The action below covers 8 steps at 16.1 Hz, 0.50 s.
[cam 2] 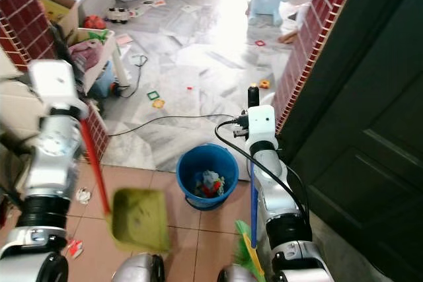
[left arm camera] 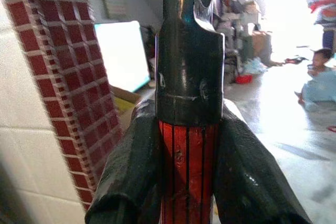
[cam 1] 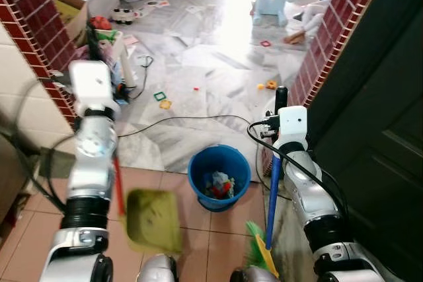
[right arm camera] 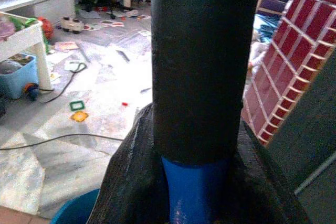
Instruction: Sweep floor
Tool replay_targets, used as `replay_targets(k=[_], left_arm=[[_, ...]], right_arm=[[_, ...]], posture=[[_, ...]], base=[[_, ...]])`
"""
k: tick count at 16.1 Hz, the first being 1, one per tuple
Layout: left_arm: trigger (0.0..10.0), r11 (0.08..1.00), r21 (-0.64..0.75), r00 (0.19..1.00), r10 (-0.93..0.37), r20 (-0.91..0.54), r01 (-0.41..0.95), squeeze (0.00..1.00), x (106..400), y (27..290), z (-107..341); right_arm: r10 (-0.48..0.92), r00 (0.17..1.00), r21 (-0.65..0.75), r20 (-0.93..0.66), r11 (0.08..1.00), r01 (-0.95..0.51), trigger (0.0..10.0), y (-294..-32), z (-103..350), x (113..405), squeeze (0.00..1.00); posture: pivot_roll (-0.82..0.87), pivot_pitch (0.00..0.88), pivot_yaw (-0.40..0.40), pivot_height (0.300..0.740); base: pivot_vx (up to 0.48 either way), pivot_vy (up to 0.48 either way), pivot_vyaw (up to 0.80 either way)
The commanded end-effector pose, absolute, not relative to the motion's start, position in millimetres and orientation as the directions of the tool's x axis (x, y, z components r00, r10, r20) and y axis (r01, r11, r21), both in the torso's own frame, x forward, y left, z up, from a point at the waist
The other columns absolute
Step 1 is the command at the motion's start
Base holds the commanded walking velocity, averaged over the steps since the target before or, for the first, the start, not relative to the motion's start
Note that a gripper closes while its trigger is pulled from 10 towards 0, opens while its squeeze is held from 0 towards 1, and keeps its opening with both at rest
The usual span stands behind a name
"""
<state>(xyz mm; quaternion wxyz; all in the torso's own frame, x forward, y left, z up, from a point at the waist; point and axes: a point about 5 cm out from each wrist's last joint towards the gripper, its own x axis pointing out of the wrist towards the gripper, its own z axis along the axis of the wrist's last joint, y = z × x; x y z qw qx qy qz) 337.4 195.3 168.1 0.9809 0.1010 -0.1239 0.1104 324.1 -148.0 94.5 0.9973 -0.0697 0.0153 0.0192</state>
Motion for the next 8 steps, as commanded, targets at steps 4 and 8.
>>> replay_targets(k=[4,8], left_arm=[[10.0,0.959,0.193,0.925,0.128,0.356,-0.207,0.0,352,164,173],[10.0,0.986,0.146,0.951,0.031,0.309,-0.08,0.0,357,124,159]], right_arm=[[0.003,1.0,-0.13,0.008,0.992,-0.002,10.0,-157,105,322,0.0],[0.002,1.0,-0.129,0.008,0.992,-0.001,10.0,-158,105,321,0.0]], posture=[[-0.1,0.036,0.014,0.74],[-0.1,0.039,0.015,0.74]], base=[[0.0,0.0,0.0],[0.0,0.0,0.0]])
